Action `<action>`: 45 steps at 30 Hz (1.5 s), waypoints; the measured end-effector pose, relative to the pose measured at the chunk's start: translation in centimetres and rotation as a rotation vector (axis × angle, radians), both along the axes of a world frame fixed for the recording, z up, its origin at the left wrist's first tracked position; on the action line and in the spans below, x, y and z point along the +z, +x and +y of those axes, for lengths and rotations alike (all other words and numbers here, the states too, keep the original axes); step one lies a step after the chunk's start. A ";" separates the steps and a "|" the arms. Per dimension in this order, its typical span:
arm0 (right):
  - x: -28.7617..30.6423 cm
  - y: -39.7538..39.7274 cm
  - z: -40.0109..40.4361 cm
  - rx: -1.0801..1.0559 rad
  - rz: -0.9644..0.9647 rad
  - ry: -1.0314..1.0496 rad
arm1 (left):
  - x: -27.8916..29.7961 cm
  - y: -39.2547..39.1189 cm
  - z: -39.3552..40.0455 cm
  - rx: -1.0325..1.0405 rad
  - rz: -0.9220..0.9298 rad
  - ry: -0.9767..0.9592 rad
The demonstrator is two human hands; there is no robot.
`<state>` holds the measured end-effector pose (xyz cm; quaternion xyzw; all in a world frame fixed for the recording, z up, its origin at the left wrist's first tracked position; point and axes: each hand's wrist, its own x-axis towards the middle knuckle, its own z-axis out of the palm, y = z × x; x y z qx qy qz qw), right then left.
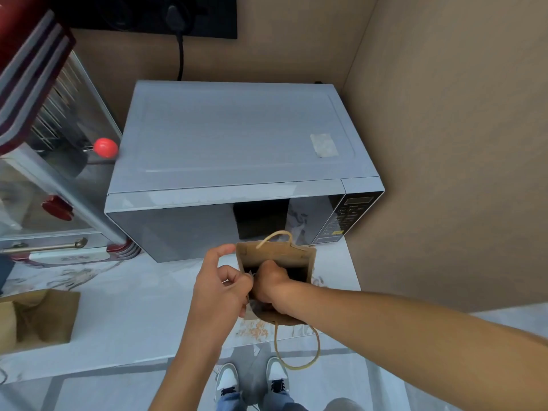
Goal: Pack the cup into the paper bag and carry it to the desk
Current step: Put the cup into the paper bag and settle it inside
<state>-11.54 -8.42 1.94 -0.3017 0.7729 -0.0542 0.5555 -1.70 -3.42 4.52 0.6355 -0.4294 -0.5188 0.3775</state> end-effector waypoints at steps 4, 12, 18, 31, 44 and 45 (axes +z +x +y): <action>0.1 -0.3 -0.4 0.065 0.014 -0.066 | 0.2 0.1 -0.1 -0.001 -0.004 -0.003; -0.1 -2.1 -0.5 0.324 0.130 -0.149 | 0.3 0.4 0.2 -0.012 -0.010 0.008; -0.6 -1.4 -1.0 0.499 0.064 -0.118 | 0.5 0.2 0.1 -0.033 0.016 0.007; -1.0 -3.5 -2.2 1.026 0.573 -0.137 | 0.7 0.0 0.3 -0.033 0.029 0.021; -3.1 -3.4 -2.4 0.757 0.386 -0.012 | 0.5 0.2 -0.1 -0.056 0.010 0.044; -3.1 -3.5 -2.6 0.773 0.387 0.003 | 0.5 0.2 -0.2 -0.052 0.012 0.043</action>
